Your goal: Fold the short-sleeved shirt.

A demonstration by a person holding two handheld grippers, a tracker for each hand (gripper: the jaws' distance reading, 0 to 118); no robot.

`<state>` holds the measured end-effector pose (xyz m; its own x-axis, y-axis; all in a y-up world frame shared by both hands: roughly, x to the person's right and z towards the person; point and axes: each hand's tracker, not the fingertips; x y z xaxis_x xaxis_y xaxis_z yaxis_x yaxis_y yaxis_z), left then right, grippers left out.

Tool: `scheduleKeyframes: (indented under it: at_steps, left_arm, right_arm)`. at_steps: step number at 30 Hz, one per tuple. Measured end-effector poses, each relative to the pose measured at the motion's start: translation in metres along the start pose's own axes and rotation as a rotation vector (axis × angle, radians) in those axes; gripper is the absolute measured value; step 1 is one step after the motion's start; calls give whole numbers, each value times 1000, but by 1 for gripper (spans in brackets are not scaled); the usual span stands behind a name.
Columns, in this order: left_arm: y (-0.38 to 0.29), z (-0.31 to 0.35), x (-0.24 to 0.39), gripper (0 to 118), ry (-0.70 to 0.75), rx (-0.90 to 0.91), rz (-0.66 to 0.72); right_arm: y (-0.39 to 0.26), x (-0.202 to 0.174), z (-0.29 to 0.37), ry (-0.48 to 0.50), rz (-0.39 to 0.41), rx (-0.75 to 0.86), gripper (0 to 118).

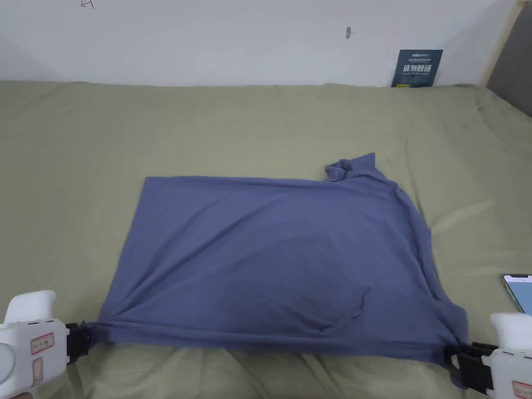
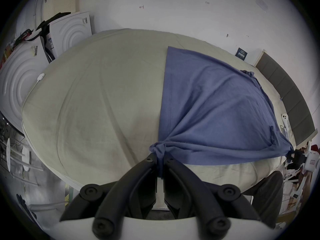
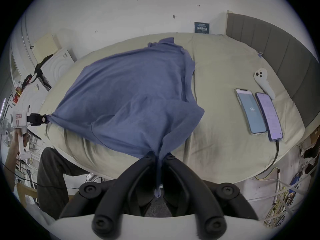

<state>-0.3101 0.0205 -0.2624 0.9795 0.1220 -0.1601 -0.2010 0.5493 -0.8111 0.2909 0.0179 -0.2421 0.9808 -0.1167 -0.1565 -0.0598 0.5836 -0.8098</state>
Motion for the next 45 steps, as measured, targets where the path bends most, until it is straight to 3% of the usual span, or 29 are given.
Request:
scheduleKeyframes:
  at_steps: [11, 17, 26, 27, 28, 29, 30, 32, 36, 38, 39, 41, 43, 45]
  left_arm:
    - [77, -11, 19, 5, -8, 64, -24]
    - [128, -43, 34, 5, -1, 69, -45]
    - [170, -113, 39, 7, 17, 3, -35]
    - [169, -118, 37, 35, -7, -16, -15]
    - [169, -123, 35, 80, 0, -31, 7]
    - [168, -127, 34, 117, 23, -42, 16]
    - [166, -133, 26, 114, 21, -42, 15]
    - [165, -119, 16, 113, 29, 80, 13]
    - [140, -101, 7, 113, 24, -10, 33]
    - [130, -83, 8, 111, 26, -17, 34]
    - [124, -74, 6, 94, 22, -20, 28]
    - [110, -58, 2, 0, 13, -16, 12]
    - [85, -52, 1, 0, 7, -35, -7]
    - [75, -49, 1, 0, 27, -36, -26]
  right_arm:
    - [86, 4, -8, 11, -68, 46, 7]
    - [142, 16, -48, -27, -84, 28, 7]
    - [189, 35, -118, -35, -189, -68, 8]
    - [189, 39, -127, -32, -221, -65, 26]
    - [189, 40, -130, -42, -243, -62, 59]
    - [188, 42, -131, -70, -259, -74, 99]
    - [185, 44, -132, -68, -259, -71, 118]
    - [174, 40, -115, -93, -278, -1, 114]
    - [152, 46, -106, -108, -239, -41, 114]
    - [137, 46, -96, -99, -228, -31, 106]
    - [123, 36, -76, -115, -262, -19, 83]
    - [105, 26, -61, -94, -250, 9, 0]
    - [85, 20, -53, -148, -240, 26, 0]
    - [76, 19, -48, -124, -225, 29, 0]
